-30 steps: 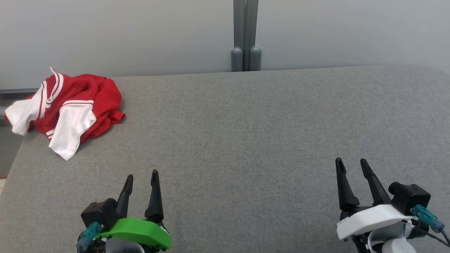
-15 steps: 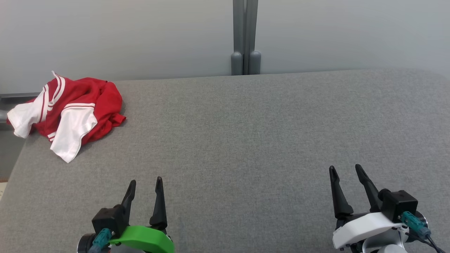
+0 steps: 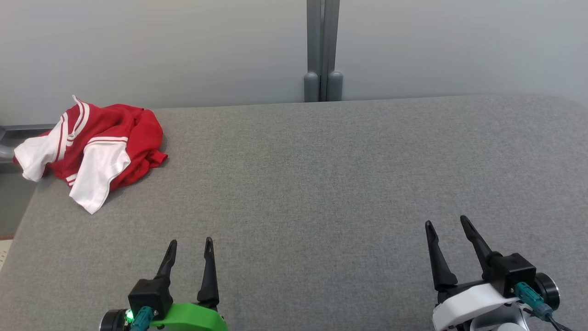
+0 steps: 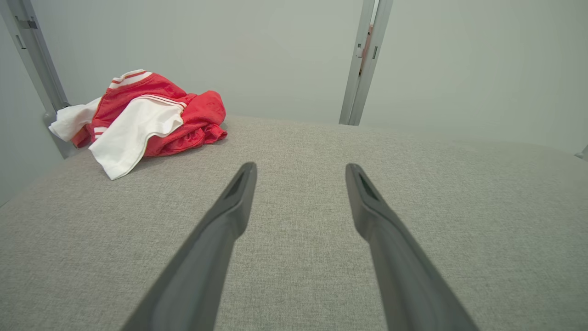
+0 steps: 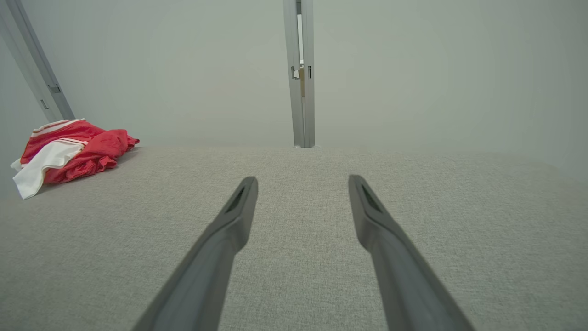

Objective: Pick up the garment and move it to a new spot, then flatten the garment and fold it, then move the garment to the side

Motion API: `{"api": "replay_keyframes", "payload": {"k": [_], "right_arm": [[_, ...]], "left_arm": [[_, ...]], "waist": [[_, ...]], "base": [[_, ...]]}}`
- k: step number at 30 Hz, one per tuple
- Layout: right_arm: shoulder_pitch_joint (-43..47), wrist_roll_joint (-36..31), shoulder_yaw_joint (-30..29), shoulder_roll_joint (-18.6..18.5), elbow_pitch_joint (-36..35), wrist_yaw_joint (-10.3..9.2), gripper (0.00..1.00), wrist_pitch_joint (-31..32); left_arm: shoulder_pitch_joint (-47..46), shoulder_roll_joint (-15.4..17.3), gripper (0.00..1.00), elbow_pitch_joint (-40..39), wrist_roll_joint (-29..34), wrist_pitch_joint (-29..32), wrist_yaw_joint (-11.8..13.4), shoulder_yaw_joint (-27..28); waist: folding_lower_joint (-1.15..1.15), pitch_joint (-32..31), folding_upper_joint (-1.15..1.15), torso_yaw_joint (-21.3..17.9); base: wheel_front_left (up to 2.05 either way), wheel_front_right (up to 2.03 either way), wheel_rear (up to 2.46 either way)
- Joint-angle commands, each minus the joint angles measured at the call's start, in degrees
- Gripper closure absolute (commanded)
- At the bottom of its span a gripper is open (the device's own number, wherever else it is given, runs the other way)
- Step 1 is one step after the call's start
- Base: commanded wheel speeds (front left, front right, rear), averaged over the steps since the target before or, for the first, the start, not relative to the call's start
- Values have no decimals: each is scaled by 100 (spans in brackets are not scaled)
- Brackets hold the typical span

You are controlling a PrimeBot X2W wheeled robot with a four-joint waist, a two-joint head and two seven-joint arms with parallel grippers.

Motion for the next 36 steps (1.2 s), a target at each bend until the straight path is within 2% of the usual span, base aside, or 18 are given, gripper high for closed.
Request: {"api": "replay_keyframes", "payload": {"k": [1, 10, 36], "right_arm": [[49, -132, 18, -26, -21, 0, 0, -55], [66, -335, 27, -28, 28, 0, 0, -146], [9, -230, -56, -27, 162, 0, 0, -137]], "left_arm": [[68, 36, 0, -4, 92, -44, 29, -6], [105, 40, 0, 13, 363, -140, 84, -47], [16, 39, 0, 88, 301, -124, 106, -23]], "waist": [[0, 1, 0, 0], [0, -3, 0, -1], [0, 56, 0, 69]], "base": [[0, 0, 0], [0, 0, 0], [0, 0, 0]]}}
